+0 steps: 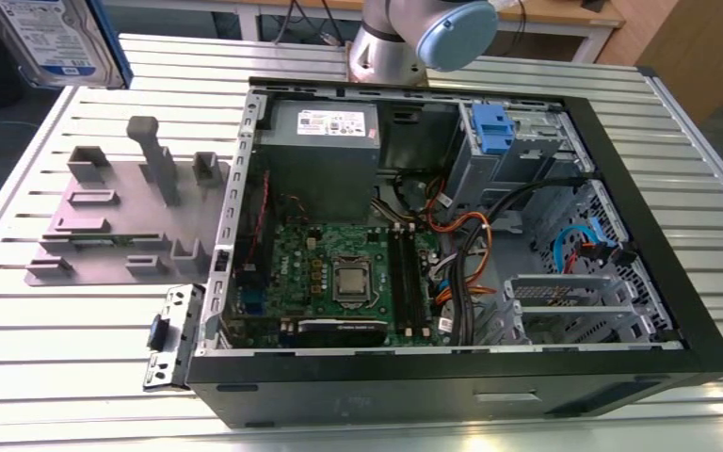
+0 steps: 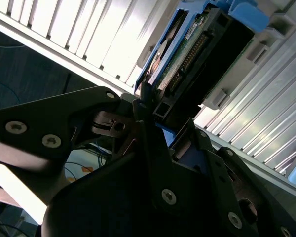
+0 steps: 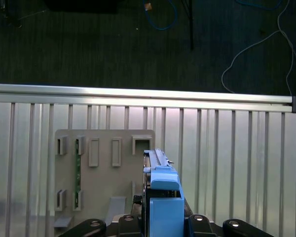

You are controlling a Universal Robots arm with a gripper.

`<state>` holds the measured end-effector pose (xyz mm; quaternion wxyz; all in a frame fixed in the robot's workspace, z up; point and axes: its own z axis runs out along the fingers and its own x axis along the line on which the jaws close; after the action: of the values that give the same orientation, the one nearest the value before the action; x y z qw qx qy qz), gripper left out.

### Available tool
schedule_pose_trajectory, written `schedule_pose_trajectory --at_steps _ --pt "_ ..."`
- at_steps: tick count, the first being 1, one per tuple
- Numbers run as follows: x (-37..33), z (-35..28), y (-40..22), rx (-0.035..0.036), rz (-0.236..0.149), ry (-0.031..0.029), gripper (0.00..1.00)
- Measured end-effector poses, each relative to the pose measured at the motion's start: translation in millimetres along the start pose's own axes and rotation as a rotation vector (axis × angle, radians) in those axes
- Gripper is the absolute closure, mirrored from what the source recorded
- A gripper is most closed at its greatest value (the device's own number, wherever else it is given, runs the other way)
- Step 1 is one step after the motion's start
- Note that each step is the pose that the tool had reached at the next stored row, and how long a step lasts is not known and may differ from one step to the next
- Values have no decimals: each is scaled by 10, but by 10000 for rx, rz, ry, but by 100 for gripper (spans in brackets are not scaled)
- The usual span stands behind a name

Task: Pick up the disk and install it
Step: 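Pick up the disk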

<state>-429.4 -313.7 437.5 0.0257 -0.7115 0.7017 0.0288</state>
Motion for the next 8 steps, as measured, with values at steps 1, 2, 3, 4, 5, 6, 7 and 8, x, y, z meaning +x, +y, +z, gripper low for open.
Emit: schedule_pose_trajectory --at_steps 1,2,3,4,5,6,7,8 --pt "0 -2 0 0 0 0 64" --pt "0 -4 0 0 0 0 64" --pt "0 -5 0 1 0 0 64" --pt "-1 -8 0 0 0 0 64" --pt "-1 -9 0 1 0 0 64" --pt "-1 -11 0 1 0 0 64" --pt "-1 -13 0 0 0 1 64" --pt "-1 -15 0 0 0 0 64"
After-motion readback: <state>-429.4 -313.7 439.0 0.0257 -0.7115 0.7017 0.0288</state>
